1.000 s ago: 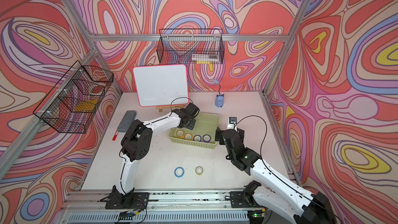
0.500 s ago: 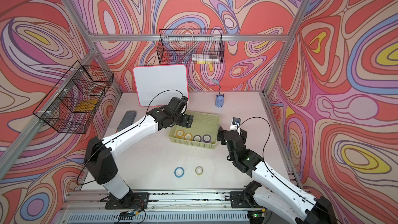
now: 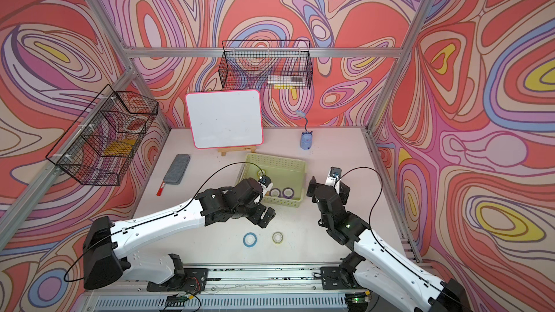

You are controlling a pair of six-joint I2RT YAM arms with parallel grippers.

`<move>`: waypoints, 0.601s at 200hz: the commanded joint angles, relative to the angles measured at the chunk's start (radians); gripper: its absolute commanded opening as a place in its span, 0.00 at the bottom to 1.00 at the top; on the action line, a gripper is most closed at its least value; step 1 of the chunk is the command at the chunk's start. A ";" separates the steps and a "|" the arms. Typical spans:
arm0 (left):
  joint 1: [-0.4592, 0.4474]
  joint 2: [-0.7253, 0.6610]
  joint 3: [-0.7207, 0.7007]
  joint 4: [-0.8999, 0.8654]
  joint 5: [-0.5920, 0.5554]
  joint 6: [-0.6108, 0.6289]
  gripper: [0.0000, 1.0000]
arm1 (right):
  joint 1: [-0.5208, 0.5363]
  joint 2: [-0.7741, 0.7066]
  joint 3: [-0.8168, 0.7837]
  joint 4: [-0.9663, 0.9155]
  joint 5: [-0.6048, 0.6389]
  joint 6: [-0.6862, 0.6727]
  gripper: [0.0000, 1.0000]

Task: Put the transparent tape into the storage box
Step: Pick up the tape at the center of the board.

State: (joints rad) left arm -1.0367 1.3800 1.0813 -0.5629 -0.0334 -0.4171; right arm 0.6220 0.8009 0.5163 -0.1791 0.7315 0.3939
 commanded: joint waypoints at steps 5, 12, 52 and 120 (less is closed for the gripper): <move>-0.046 0.004 -0.032 -0.015 -0.005 -0.067 0.99 | -0.005 -0.021 -0.018 0.018 0.076 0.033 0.98; -0.057 0.010 -0.040 -0.007 -0.006 -0.079 0.99 | -0.005 -0.025 -0.022 0.018 0.078 0.033 0.98; -0.121 0.078 -0.057 0.063 -0.020 -0.124 0.98 | -0.005 -0.020 -0.024 0.024 0.085 0.029 0.98; -0.179 0.232 -0.021 0.085 -0.082 -0.185 0.90 | -0.005 -0.019 -0.020 0.008 0.109 0.038 0.98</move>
State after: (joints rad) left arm -1.1957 1.5696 1.0363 -0.4866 -0.0677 -0.5655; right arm 0.6220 0.7837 0.5034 -0.1684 0.8116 0.4152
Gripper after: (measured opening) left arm 0.906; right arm 0.983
